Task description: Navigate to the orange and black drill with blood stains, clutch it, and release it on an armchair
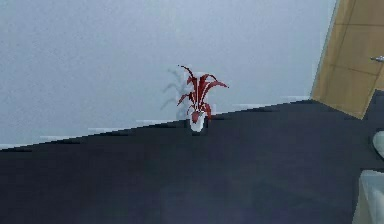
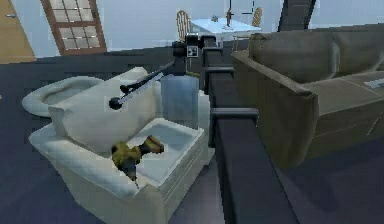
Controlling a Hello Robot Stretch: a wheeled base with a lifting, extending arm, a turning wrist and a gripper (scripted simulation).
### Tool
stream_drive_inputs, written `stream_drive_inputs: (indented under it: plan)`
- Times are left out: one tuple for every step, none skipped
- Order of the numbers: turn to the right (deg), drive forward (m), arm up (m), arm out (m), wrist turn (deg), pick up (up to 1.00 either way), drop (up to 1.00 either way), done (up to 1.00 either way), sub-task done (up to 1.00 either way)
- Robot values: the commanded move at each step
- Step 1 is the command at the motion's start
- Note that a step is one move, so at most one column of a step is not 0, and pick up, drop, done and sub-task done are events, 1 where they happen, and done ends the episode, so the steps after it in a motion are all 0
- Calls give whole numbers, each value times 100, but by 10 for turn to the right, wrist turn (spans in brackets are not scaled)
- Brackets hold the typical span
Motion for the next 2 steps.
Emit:
stream_drive_inputs:
  plan:
    - [0,0,0,-10,0,0,0,0,0]
    - [0,0,0,0,0,0,0,100,0]
